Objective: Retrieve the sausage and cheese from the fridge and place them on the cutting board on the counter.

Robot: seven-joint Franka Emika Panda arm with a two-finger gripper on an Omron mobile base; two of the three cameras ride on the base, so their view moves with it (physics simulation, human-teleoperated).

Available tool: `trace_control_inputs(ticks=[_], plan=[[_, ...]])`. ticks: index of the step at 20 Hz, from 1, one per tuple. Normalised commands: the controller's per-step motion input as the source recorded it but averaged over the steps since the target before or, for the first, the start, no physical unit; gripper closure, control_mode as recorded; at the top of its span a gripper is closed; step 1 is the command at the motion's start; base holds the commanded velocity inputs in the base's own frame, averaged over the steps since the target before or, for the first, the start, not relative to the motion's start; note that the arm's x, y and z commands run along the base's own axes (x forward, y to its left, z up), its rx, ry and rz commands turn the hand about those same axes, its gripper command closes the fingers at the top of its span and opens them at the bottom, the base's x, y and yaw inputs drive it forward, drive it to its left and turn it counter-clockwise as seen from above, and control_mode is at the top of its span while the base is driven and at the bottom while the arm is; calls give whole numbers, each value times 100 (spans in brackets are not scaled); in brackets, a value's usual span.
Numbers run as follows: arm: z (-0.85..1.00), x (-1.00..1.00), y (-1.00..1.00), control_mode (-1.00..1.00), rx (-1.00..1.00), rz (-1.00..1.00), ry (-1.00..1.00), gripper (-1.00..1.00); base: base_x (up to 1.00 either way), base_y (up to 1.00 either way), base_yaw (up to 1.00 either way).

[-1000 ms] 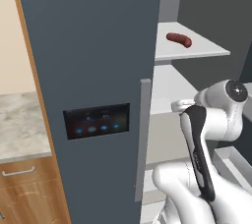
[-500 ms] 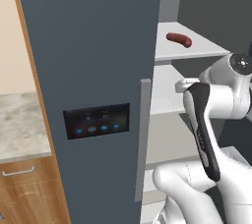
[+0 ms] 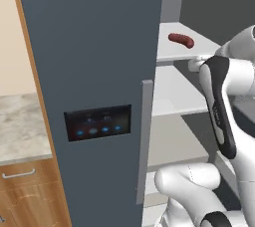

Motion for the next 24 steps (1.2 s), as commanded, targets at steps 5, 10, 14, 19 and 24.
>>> trace_control_inputs(ticks=[5,10,14,19,24], plan=[[46,24,-12,-100,0,1,-6,-100,0,0,0],[24,64,-12,-100,0,5,0,-100,0,0,0],[14,79,-22,-100,0,0,7,-100,0,0,0],[-2,79,-11,-100,-2,5,4,-100,0,0,0],[-8,77,-13,-100,0,8,2,-100,0,0,0]])
